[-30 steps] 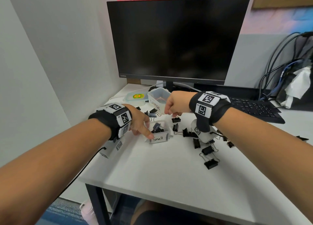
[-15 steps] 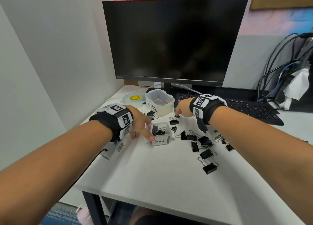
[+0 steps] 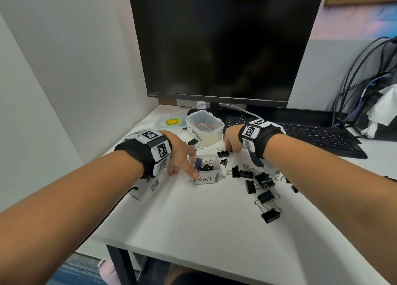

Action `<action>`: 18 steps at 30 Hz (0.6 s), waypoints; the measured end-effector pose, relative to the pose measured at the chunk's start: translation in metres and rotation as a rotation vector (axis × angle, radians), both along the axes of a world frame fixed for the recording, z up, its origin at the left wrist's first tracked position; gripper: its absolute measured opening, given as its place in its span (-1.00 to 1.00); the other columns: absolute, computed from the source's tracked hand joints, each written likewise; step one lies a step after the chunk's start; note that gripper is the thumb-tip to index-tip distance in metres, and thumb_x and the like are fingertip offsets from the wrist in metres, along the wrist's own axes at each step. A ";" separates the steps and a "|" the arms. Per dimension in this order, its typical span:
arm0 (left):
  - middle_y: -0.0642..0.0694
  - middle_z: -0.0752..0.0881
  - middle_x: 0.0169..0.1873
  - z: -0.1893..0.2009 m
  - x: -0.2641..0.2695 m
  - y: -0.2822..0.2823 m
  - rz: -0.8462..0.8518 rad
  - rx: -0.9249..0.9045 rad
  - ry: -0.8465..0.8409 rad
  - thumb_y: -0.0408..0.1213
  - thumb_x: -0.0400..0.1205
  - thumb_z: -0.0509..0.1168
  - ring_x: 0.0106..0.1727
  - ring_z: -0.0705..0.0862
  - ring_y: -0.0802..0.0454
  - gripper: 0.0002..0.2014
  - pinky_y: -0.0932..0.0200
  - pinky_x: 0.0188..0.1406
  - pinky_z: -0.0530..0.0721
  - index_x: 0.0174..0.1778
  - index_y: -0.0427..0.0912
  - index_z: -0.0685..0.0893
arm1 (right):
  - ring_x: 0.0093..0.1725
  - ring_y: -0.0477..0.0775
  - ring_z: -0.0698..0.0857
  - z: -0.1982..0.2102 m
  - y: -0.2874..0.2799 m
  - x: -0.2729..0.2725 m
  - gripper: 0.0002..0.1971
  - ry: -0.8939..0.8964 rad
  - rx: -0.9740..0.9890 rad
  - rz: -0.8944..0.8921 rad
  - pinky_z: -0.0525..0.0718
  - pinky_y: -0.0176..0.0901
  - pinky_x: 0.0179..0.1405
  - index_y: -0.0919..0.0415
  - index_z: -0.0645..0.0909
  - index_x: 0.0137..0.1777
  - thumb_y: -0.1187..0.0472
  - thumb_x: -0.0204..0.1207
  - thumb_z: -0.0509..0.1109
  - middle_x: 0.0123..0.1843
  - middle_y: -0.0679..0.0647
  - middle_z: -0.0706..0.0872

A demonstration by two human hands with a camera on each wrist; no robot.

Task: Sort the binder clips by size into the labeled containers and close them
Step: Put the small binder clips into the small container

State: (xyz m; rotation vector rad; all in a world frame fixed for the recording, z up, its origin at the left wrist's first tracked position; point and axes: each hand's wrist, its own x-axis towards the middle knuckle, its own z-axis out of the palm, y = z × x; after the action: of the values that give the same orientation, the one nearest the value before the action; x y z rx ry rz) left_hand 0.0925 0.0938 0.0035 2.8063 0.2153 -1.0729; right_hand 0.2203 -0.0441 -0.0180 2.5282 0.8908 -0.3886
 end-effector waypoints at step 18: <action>-0.20 0.78 -0.08 0.004 -0.004 -0.006 0.012 0.021 -0.008 0.16 0.53 0.36 0.21 0.72 -0.14 -0.43 0.11 0.16 0.61 0.38 0.06 0.37 | -0.11 0.08 0.81 -0.001 -0.006 -0.004 -0.86 -0.014 0.018 -0.067 0.76 -0.05 0.07 0.13 0.69 -0.27 0.10 0.33 0.56 -0.34 -0.01 0.73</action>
State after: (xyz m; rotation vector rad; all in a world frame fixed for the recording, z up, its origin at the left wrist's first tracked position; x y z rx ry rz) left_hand 0.0887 0.0876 0.0078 2.8235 0.2433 -1.0635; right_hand 0.2163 -0.0500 -0.0192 2.5799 0.8092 -0.3850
